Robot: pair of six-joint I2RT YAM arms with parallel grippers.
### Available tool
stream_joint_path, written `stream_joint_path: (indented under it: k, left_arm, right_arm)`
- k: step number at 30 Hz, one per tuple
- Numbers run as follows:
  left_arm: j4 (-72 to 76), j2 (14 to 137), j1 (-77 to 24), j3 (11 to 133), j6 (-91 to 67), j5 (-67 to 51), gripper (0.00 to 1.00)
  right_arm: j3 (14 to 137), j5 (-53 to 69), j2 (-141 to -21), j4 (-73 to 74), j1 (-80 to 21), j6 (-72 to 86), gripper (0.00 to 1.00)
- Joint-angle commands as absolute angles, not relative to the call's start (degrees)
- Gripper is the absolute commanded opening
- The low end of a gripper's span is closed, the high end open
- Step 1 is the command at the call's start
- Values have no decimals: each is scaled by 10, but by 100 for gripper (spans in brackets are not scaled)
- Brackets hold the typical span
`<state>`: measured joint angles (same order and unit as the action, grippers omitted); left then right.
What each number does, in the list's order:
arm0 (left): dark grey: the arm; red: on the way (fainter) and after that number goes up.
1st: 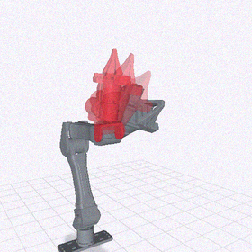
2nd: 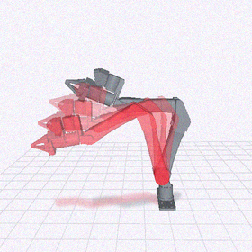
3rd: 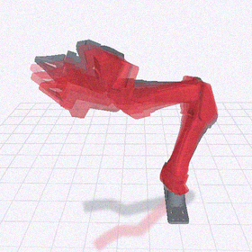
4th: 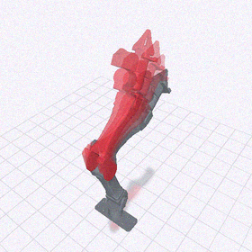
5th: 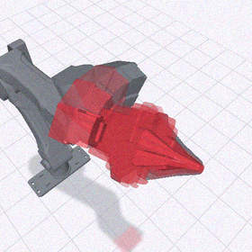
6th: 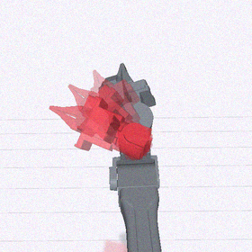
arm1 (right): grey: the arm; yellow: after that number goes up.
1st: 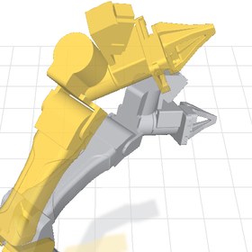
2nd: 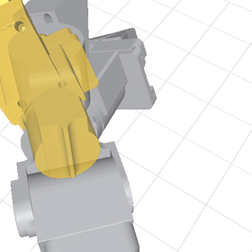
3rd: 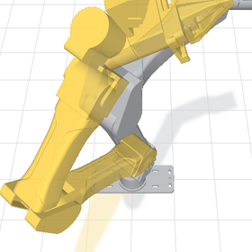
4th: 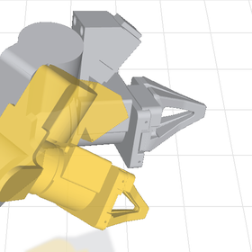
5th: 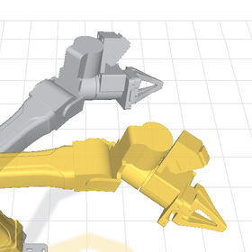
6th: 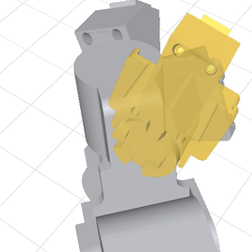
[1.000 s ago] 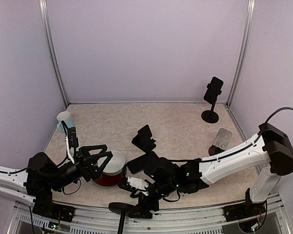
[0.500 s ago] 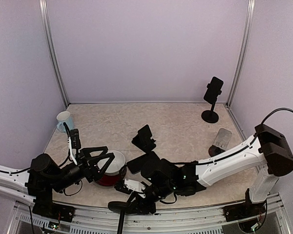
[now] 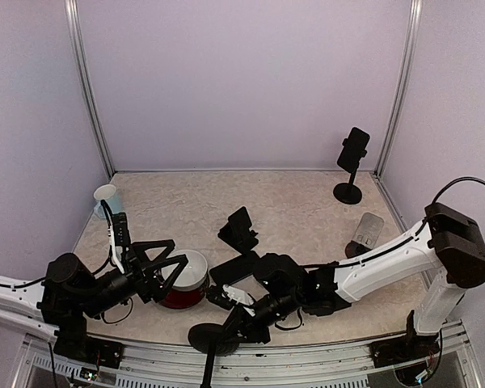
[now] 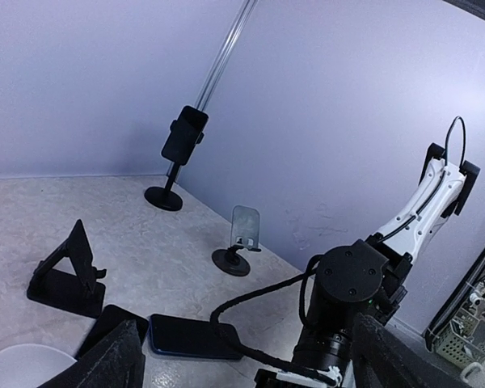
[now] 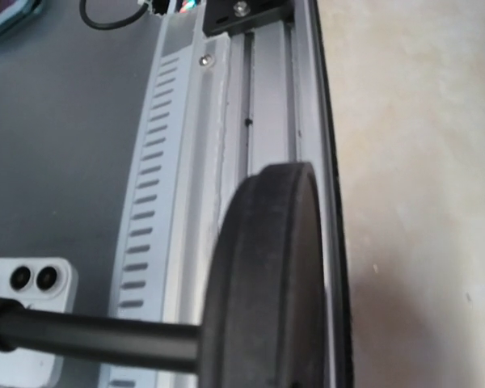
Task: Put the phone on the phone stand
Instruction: Pick up the phone stand with the phone from the corner of the board.
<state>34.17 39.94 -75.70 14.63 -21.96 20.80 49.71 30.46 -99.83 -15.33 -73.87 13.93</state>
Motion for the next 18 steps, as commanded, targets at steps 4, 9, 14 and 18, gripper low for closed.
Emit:
stream_joint_path:
  k: [4, 9, 14, 18]
  left_arm:
    - [297, 365, -760, 192, -160, 175, 96]
    - [283, 360, -761, 199, -153, 173, 99]
    - [282, 366, -766, 207, -148, 189, 99]
    - [280, 370, -776, 219, -134, 205, 99]
  right_arm:
    - [468, 417, -934, -237, -694, 248, 0]
    - [436, 426, -886, -286, -656, 322, 0]
    - [401, 413, -819, -317, -611, 379, 0]
    - [375, 385, -751, -315, -575, 406, 0]
